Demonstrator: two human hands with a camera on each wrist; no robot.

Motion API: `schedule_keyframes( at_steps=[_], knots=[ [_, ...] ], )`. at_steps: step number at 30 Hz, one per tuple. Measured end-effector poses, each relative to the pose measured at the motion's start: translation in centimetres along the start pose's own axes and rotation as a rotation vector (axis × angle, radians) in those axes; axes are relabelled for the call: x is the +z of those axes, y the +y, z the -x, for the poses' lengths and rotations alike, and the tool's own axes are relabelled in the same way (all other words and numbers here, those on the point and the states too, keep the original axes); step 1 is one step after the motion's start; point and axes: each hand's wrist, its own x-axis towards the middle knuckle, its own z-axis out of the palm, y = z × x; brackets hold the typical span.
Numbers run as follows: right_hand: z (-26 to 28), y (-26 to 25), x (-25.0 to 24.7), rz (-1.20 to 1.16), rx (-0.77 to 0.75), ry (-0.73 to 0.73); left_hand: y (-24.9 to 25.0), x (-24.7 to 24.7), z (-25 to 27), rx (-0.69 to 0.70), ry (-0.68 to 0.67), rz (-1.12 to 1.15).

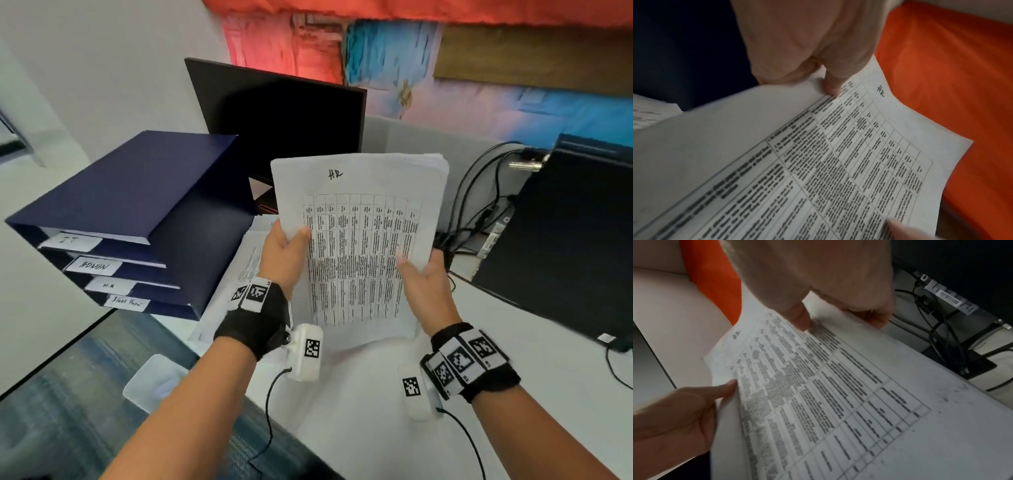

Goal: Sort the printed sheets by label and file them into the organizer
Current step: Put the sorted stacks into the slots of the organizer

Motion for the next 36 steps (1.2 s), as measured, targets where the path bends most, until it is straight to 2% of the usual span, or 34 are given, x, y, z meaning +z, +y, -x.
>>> schedule_keyframes(
  at_steps=[3, 6, 12, 19, 25, 29, 36],
  knots=[
    [0.0, 0.1, 2.2, 0.018, 0.003, -0.120, 0.3, -3.1, -0.4, 0.017, 0.040, 0.003],
    [0.5, -0.2, 5.1, 0.035, -0.017, -0.167, 0.1, -6.6, -0.5, 0.039, 0.092, -0.037],
    [2.9, -0.3, 12.6, -0.024, 0.007, -0.349, -2.7, -15.0, 1.5, 0.019, 0.227, -0.025],
    [6.8, 2.5, 21.8, 0.031, 0.143, -0.544, -7.6, -24.5, 3.8, -0.094, 0.403, -0.012],
    [10.7, 4.2, 28.4, 0.137, 0.185, -0.705, -11.4, -31.6, 6.0, -0.280, 0.533, -0.054],
    [12.1, 5.4, 31.8, 0.214, 0.206, -0.757, -12.9, -35.1, 6.4, -0.383, 0.527, -0.112],
    [12.4, 6.9, 34.9, 0.231, 0.358, -0.773, -17.1, -39.6, 5.1, -0.483, 0.440, -0.197]
  ],
)
